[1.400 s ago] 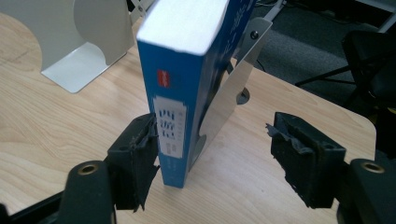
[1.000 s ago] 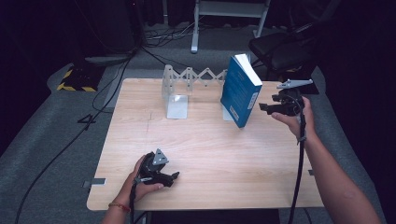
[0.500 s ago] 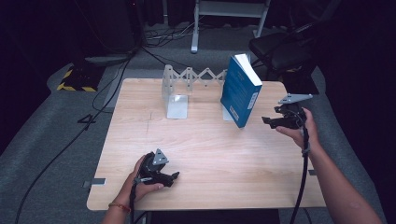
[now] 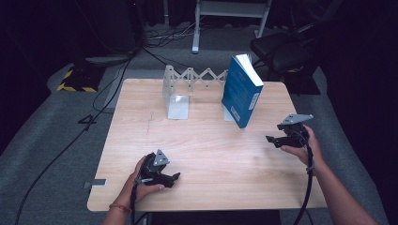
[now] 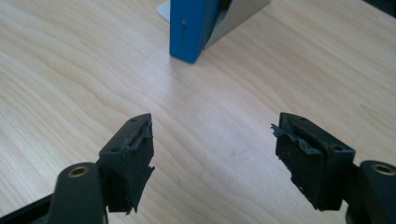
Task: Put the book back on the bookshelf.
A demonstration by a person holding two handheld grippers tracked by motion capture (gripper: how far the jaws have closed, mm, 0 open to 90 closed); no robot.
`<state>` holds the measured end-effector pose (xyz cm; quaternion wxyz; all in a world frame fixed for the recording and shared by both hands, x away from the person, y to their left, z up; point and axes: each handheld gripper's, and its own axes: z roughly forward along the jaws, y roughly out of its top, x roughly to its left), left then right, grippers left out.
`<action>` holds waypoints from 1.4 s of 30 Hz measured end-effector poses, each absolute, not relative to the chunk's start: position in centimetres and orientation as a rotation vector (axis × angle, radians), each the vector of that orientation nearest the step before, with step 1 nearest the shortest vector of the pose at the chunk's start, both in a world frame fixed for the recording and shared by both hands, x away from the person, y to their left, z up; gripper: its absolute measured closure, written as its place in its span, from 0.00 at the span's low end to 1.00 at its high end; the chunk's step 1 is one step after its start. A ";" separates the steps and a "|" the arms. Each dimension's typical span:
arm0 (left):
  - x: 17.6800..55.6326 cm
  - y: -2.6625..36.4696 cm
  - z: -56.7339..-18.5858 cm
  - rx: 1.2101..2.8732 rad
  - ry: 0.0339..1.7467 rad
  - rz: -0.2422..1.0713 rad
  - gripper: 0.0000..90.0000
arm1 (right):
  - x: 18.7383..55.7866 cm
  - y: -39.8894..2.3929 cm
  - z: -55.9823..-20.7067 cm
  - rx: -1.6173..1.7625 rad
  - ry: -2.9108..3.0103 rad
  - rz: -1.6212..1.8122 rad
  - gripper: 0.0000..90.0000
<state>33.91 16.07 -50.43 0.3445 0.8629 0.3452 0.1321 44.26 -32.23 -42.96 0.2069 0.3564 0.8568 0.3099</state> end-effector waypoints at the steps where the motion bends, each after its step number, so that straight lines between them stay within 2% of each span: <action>1: 33.9 16.1 -50.4 2.241 0.895 0.343 0.15 | 44.1 -32.4 -43.2 0.995 2.386 0.865 0.31; 28: 33.9 16.1 -50.4 2.240 0.896 0.347 0.15 | 36.6 -38.7 -49.2 0.966 2.415 0.982 0.29; 42: 33.9 16.1 -50.4 2.241 0.896 0.348 0.15 | 35.4 -40.5 -50.4 1.052 2.382 1.056 0.24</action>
